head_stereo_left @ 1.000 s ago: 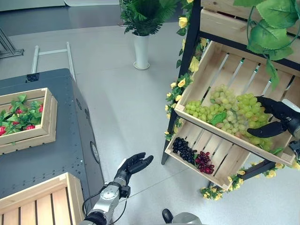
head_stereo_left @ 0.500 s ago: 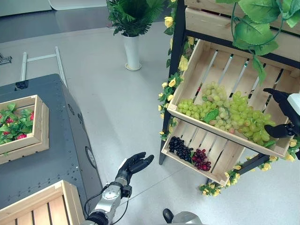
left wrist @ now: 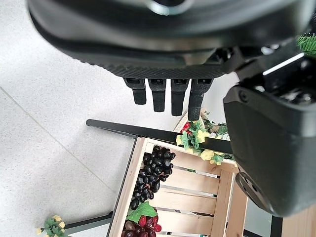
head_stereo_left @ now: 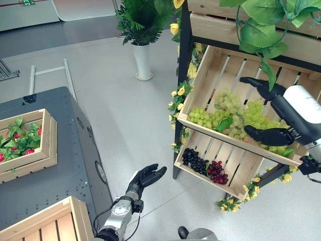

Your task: Pick up the fruits from the basket on one side to the basket on the other side

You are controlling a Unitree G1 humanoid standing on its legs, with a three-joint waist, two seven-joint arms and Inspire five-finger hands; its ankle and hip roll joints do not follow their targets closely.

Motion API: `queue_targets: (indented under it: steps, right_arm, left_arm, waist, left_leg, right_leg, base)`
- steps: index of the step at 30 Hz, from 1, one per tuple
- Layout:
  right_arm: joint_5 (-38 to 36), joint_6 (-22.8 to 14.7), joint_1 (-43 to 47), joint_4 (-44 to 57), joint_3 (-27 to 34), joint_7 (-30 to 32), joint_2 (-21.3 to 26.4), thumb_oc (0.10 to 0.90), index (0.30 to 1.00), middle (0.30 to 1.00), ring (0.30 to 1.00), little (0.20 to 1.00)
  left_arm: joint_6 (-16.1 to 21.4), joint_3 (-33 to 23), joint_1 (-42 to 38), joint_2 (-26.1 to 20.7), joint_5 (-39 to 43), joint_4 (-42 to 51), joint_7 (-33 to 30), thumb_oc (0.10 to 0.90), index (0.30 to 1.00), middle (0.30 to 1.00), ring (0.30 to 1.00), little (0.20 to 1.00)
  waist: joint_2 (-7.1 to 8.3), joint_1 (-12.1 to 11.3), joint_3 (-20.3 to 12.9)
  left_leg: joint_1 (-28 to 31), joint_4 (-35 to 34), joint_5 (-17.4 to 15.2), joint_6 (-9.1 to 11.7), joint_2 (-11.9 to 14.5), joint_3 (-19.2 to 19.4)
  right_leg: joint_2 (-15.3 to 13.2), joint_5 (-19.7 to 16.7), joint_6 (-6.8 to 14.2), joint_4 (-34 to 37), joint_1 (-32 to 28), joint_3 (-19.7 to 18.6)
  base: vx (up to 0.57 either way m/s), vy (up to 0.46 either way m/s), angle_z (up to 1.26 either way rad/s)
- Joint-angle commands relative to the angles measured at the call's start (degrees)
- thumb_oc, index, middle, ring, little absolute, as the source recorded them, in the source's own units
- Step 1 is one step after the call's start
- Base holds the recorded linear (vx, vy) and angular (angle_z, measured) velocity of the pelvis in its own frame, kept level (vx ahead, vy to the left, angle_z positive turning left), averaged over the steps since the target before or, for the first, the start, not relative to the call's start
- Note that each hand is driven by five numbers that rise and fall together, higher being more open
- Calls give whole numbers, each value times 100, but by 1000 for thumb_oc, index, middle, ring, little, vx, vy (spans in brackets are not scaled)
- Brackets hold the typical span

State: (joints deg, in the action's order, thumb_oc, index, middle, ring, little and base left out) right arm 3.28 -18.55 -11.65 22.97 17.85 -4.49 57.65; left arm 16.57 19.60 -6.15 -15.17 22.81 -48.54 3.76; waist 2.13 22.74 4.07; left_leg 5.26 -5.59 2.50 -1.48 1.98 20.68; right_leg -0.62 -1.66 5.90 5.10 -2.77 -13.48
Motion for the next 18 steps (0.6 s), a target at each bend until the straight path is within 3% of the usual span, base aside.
queue_targets:
  steps: [1, 9, 18]
  right_arm:
    - [-887, -339, 567, 2, 577, -412, -151, 800, 900, 900, 900, 900]
    - [-1720, -860, 955, 257, -362, -1215, -837, 800, 900, 900, 900, 900]
    - [-2024, -1087, 1569, -434, -2406, -1295, -2085, 800, 900, 900, 900, 900]
  left_arm:
    - [607, -214, -313, -108, -103, -71, 29, 800, 900, 900, 900, 900]
    - [583, -83, -303, -46, -166, -159, 22, 800, 900, 900, 900, 900]
    - [558, 300, -339, 186, -128, -278, -185, 800, 900, 900, 900, 900]
  waist:
    - [39, -336, -260]
    - [-13, -418, -265]
    - [-62, -734, -197]
  left_leg:
    - [482, 150, -1258, -204, -288, -58]
    - [497, 165, -1222, -192, -287, -58]
    - [497, 172, -1136, -171, -310, -234]
  right_leg:
    - [566, 44, 83, -107, 188, 0]
    - [543, 47, 63, -122, 171, 53]
    - [442, 35, 25, -92, 83, 280]
  base:
    - [0, 0, 0]
    - [0, 0, 0]
    - [-12, -20, 9]
